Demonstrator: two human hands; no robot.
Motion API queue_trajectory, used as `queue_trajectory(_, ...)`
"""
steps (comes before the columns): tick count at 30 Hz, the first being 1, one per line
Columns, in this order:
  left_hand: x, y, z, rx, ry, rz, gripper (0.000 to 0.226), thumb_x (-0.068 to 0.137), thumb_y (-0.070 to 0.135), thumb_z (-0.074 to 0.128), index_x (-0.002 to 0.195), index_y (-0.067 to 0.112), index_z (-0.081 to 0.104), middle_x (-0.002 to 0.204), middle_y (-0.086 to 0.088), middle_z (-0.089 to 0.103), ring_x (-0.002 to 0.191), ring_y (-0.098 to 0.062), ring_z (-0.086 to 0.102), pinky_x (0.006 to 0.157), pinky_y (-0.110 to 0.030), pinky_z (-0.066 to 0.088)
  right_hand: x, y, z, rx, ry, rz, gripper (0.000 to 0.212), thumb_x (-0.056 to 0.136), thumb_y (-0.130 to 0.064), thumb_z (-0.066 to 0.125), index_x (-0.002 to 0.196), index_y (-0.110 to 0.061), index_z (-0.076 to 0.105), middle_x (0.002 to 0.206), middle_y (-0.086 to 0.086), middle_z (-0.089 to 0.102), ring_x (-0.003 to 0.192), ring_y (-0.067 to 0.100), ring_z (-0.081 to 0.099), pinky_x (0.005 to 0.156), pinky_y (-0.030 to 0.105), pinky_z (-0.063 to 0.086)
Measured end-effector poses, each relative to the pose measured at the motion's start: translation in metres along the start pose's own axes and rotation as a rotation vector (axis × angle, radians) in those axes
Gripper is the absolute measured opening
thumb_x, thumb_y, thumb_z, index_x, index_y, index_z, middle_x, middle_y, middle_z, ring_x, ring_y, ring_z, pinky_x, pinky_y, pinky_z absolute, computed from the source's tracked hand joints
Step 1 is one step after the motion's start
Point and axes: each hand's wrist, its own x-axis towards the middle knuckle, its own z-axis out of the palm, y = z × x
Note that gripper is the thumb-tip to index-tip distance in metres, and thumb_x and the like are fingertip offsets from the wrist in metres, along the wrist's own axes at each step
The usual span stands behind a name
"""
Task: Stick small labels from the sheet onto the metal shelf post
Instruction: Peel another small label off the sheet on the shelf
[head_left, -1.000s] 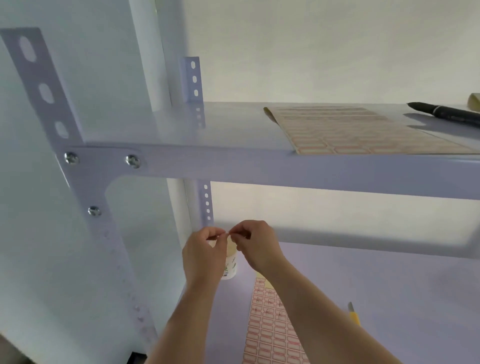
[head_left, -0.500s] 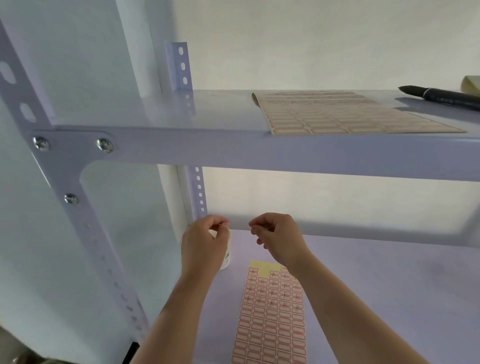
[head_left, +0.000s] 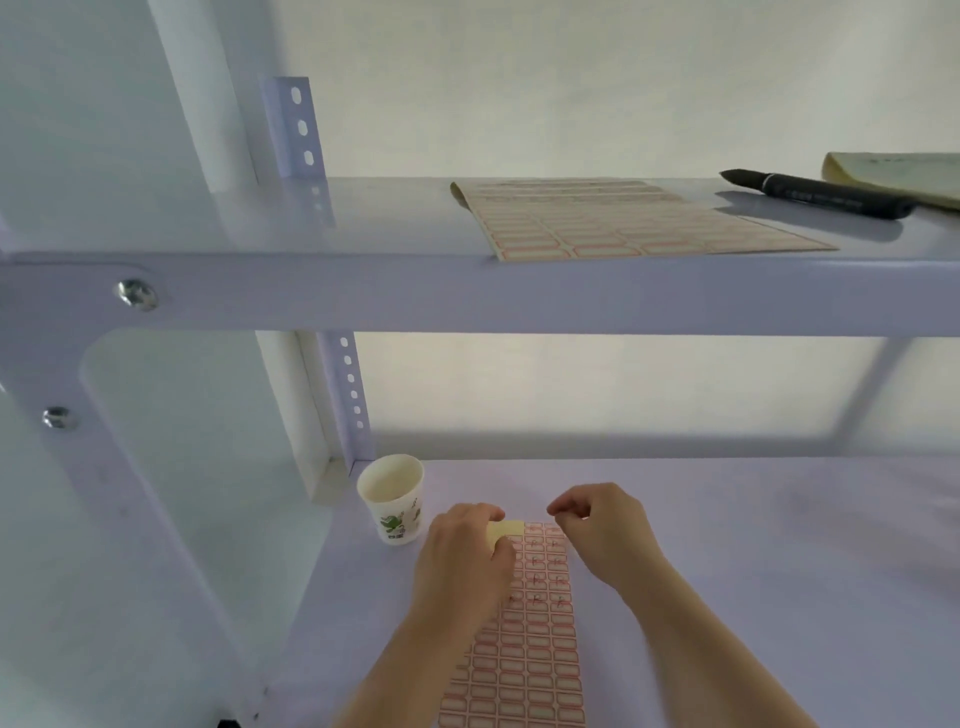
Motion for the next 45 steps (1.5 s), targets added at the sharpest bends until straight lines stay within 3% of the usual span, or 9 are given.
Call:
queue_trajectory(4,-0.003,-0.001,0.008,0.101,-0.039,-0.008,0.047,0.092,0.032,0.055,0.137,0.019,0.054,0.137,0.003,0.057,0.126,-0.017,0.049,0.104,-0.028,0.043,-0.003,0.006,0.009,-0.001,0.004,0.082,0.023,0.088,-0.01,0.059,0.1,-0.021,0.077,0.095,-0.002,0.073,0.079,0.007,0.065,0.058,0.011,0.044)
queue_trajectory(9,0.0,-0.005,0.008,0.08,-0.045,-0.009,0.053,0.089,0.032,0.061,0.14,0.018,0.052,0.139,0.002,0.057,0.127,-0.017,0.05,0.107,-0.029,0.043,-0.005,0.006,0.014,0.091,0.03,0.151,0.02,0.087,-0.01,0.061,0.099,-0.023,0.07,0.094,-0.005,0.068,0.082,0.011,0.066,0.073,0.033,0.059)
queue_trajectory(21,0.009,-0.006,0.002,-0.164,-0.118,-0.084,0.066,0.081,0.037,0.075,0.142,0.028,0.049,0.125,0.005,0.068,0.112,-0.014,0.063,0.097,-0.031,0.053,-0.01,0.004,0.019,0.233,-0.034,0.147,0.023,0.084,-0.01,0.068,0.105,-0.02,0.071,0.097,-0.003,0.072,0.089,0.012,0.068,0.079,0.033,0.061)
queue_trajectory(25,0.011,-0.004,0.003,-0.231,-0.124,-0.086,0.059,0.08,0.033,0.077,0.135,0.029,0.057,0.123,0.005,0.069,0.11,-0.01,0.065,0.093,-0.025,0.052,-0.013,0.006,0.019,0.304,-0.068,0.134,0.023,0.084,-0.011,0.069,0.105,-0.021,0.072,0.096,-0.003,0.073,0.089,0.013,0.07,0.08,0.035,0.062)
queue_trajectory(29,0.012,-0.005,0.001,-0.34,-0.127,-0.085,0.049,0.078,0.03,0.079,0.125,0.028,0.065,0.107,0.012,0.074,0.094,0.0,0.068,0.082,-0.02,0.057,-0.017,0.005,0.019,0.386,-0.077,0.105,0.02,0.088,-0.015,0.068,0.106,-0.024,0.072,0.097,-0.003,0.075,0.09,0.013,0.072,0.08,0.035,0.062)
queue_trajectory(35,0.015,-0.003,-0.016,-0.476,-0.14,-0.107,0.032,0.077,0.026,0.082,0.106,0.034,0.069,0.096,0.008,0.075,0.082,-0.011,0.074,0.071,-0.034,0.065,-0.019,-0.002,0.014,0.675,-0.006,0.165,0.009,0.088,-0.01,0.071,0.094,-0.017,0.072,0.096,0.009,0.077,0.086,0.025,0.075,0.076,0.04,0.064)
queue_trajectory(39,0.017,0.002,-0.029,-0.538,-0.138,-0.118,0.02,0.076,0.032,0.081,0.092,0.032,0.07,0.089,0.006,0.077,0.082,-0.015,0.075,0.073,-0.04,0.065,-0.027,-0.017,0.001,0.792,-0.019,0.099,0.007,0.088,-0.008,0.071,0.093,-0.013,0.074,0.088,0.015,0.077,0.076,0.025,0.073,0.073,0.042,0.063)
queue_trajectory(41,0.018,0.005,-0.036,-0.543,-0.123,-0.118,0.016,0.075,0.037,0.079,0.085,0.029,0.07,0.083,0.008,0.076,0.077,-0.012,0.072,0.072,-0.036,0.064,-0.032,-0.024,-0.005,0.813,-0.009,0.049,0.009,0.089,-0.008,0.07,0.091,-0.015,0.076,0.087,0.017,0.077,0.074,0.026,0.073,0.072,0.046,0.062)
queue_trajectory(45,0.017,0.014,-0.056,-0.598,-0.154,-0.121,0.009,0.081,0.027,0.079,0.08,0.021,0.073,0.07,0.005,0.074,0.058,-0.006,0.066,0.054,-0.027,0.056,-0.037,-0.035,-0.014,0.783,0.021,-0.038,0.013,0.089,-0.007,0.07,0.089,-0.018,0.077,0.087,0.016,0.077,0.079,0.036,0.073,0.076,0.051,0.061)
